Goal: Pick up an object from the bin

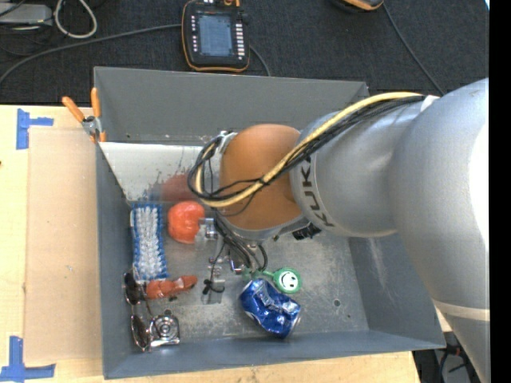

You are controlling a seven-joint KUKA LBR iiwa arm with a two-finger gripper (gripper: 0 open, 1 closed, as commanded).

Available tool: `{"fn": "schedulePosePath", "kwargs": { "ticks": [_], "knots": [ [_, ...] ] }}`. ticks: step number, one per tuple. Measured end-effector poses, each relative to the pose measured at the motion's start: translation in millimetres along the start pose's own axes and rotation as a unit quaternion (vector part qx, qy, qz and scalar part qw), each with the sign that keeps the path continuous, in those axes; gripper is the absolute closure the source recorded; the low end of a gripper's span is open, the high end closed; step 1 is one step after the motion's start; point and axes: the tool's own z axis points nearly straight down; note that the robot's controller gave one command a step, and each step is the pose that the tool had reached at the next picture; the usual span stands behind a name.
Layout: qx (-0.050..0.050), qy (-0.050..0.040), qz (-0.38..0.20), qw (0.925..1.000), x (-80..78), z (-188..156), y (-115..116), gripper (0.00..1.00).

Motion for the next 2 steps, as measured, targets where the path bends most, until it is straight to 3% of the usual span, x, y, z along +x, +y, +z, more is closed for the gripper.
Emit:
{"fn": "schedulePosePath", "kwargs": {
  "ticks": [1, 2],
  "knots": [
    [-0.001, -0.0036, 0.003, 1.0000, -2.0, -4, -1, 0.00],
    [-0.001, -0.0002, 0.083, 0.9965, 16.7, 29, 60, 0.00]
  ]
}}
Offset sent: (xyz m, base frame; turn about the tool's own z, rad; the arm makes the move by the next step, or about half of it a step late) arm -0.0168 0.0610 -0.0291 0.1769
